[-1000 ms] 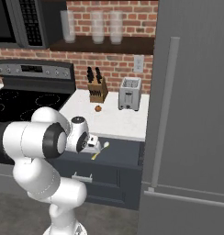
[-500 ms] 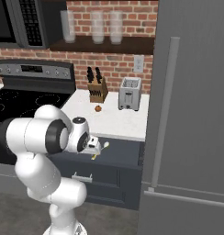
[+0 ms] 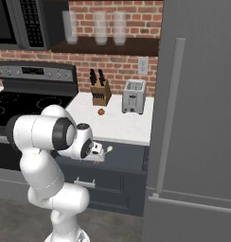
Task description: Pick the dish brush from the drawer and place it on the counter.
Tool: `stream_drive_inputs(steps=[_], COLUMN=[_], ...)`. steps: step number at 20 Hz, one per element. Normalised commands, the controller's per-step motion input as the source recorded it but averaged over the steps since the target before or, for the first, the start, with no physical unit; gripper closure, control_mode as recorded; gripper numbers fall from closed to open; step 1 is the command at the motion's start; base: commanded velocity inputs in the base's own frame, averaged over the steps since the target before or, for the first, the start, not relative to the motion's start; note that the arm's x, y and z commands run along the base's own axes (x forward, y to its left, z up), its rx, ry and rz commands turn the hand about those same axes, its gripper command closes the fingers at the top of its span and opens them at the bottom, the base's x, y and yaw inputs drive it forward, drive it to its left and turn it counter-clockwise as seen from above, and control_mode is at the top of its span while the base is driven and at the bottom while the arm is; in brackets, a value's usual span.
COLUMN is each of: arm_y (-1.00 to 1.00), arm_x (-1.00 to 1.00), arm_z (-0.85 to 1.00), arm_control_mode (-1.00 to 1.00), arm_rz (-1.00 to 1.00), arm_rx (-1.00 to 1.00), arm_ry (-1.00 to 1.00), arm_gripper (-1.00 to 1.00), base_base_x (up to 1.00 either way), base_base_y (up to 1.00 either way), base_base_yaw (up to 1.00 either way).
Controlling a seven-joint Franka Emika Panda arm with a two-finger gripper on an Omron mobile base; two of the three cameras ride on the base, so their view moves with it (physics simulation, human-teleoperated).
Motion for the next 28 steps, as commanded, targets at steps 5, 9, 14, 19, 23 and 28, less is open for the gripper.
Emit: stream_drive_inputs(steps=[5,9,14,19,23,28], arm_y=[0.0,-0.01,-0.05,-0.14,-0.21,-0.11], arm_x=[-0.01,-0.21,-0.43,-0.58,-0.71,-0.7], arm_z=[-0.1,-0.06,-0.02,0.0,0.0,0.0], arm_control_mode=[-1.0,-1.0,-1.0,-1.0,-1.0,-1.0], arm_rz=[0.0,0.0,0.0,0.0,0.0,0.0], arm_rx=[0.0,0.0,0.0,0.0,0.0,0.0], arm_ry=[0.06,0.08,0.06,0.06,0.05,0.07], arm_gripper=[-1.0,-1.0,-1.0,-1.0,-1.0,-1.0], base_base_x=[0.0,0.0,0.0,0.0,0.0,0.0], base_base_y=[0.0,0.0,0.0,0.0,0.0,0.0], base_base_yaw=[0.0,0.0,0.0,0.0,0.0,0.0])
